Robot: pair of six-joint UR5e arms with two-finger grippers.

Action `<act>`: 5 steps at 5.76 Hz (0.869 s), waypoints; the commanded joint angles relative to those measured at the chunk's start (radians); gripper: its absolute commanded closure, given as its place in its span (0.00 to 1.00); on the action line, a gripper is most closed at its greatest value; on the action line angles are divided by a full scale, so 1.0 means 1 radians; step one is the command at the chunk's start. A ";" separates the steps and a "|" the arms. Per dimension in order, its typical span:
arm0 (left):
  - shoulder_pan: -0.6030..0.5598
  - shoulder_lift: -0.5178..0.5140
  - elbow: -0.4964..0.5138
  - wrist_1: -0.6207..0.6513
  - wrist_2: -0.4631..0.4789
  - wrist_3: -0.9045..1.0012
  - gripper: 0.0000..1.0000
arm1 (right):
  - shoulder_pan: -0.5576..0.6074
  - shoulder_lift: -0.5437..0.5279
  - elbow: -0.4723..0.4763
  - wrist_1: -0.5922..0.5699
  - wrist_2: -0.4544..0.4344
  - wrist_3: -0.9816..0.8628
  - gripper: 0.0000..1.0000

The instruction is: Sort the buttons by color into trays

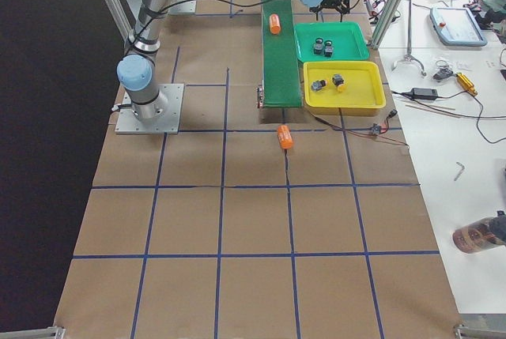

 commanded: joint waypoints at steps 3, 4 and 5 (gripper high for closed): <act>0.000 0.000 0.002 0.004 0.000 0.000 0.01 | -0.147 -0.224 0.001 0.581 -0.005 0.670 0.00; 0.002 0.002 0.002 0.004 0.000 0.000 0.01 | -0.137 -0.259 0.002 0.587 -0.003 0.712 0.00; 0.008 0.002 0.002 0.004 -0.002 0.003 0.01 | -0.135 -0.296 0.002 0.590 -0.005 0.851 0.00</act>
